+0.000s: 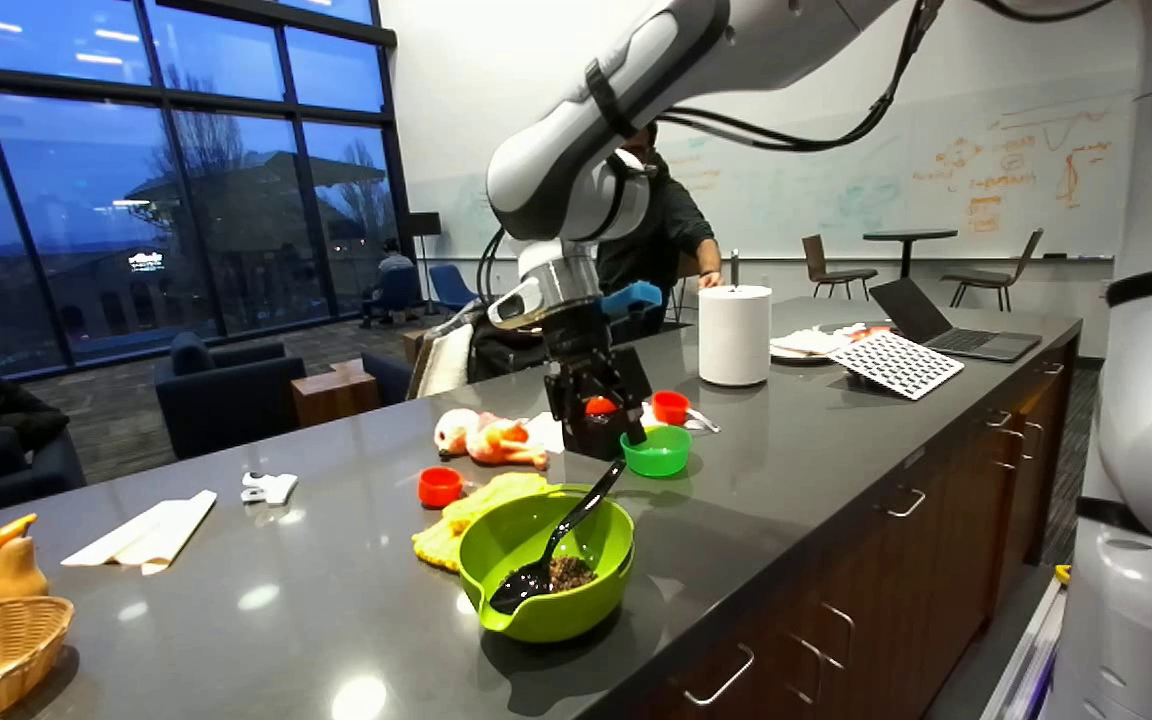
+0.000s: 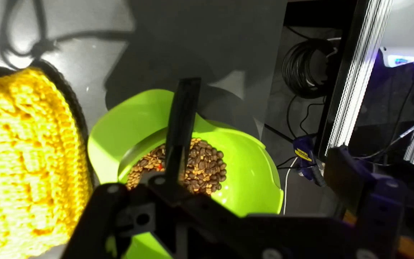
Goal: Pick up the black spoon from the lime green bowl and put it on the table
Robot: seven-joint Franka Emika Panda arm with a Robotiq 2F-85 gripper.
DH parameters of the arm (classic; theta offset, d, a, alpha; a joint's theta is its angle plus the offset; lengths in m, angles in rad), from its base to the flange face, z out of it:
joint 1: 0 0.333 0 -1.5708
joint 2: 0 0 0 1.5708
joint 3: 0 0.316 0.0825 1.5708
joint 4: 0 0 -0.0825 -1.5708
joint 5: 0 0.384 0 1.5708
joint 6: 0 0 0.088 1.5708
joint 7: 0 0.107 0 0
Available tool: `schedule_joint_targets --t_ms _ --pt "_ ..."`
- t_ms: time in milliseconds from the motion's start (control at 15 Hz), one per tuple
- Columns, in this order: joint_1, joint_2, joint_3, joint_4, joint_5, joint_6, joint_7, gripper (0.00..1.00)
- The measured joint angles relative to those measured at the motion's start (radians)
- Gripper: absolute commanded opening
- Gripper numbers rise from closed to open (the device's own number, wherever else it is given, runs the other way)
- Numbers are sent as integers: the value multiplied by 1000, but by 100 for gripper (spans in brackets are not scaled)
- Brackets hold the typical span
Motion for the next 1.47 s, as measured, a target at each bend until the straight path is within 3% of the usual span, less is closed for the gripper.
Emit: schedule_joint_targets --t_ms 1467 --pt "-63 108 -3 -24 86 20 -67 100"
